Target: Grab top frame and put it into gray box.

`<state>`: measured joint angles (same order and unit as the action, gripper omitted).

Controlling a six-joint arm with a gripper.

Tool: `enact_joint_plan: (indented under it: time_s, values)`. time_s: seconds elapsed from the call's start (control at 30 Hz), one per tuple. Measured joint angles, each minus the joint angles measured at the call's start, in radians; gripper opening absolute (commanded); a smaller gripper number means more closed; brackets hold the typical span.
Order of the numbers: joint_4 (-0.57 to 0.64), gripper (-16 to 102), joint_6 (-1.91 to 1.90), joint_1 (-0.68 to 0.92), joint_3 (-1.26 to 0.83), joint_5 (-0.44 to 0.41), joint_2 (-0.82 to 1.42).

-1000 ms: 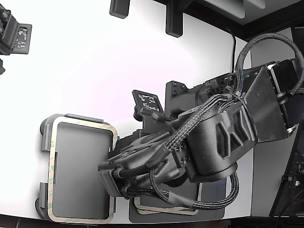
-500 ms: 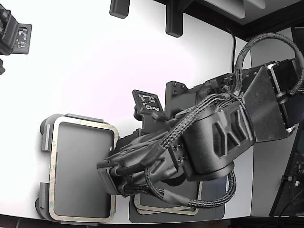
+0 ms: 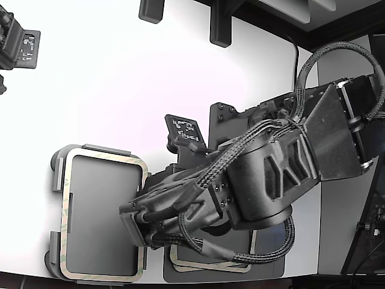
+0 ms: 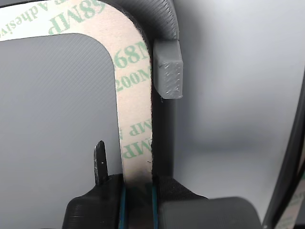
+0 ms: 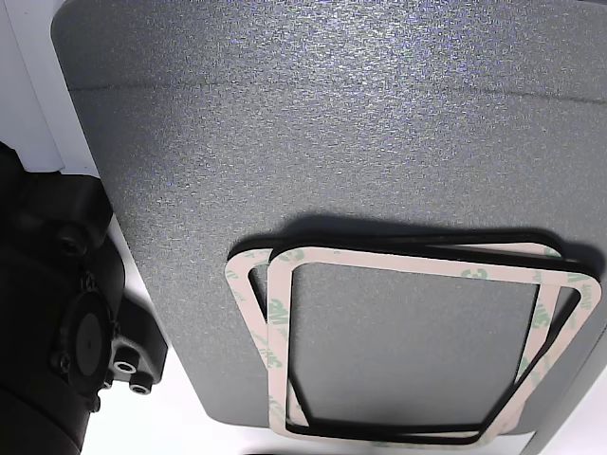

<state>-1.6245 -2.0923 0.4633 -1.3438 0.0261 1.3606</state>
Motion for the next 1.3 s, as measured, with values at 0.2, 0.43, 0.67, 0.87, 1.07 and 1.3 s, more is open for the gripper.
enact_joint_plan:
  time_s: [0.2,0.43,0.67,0.87,1.07,1.3]
  values:
    - [0.003,-13,0.002,0.000,0.000,-0.002,0.000]
    - [0.028,-13,0.003,0.000,-0.018,-0.002,0.000]
    - [0.025,-13,0.003,0.000,-0.021,-0.002,0.000]
    - [0.025,-13,0.003,0.000,-0.029,-0.008,0.000]
    - [0.046,-13,0.005,0.000,-0.046,-0.006,0.002]
    - [0.049,-12,0.005,0.000,-0.049,-0.005,0.002]
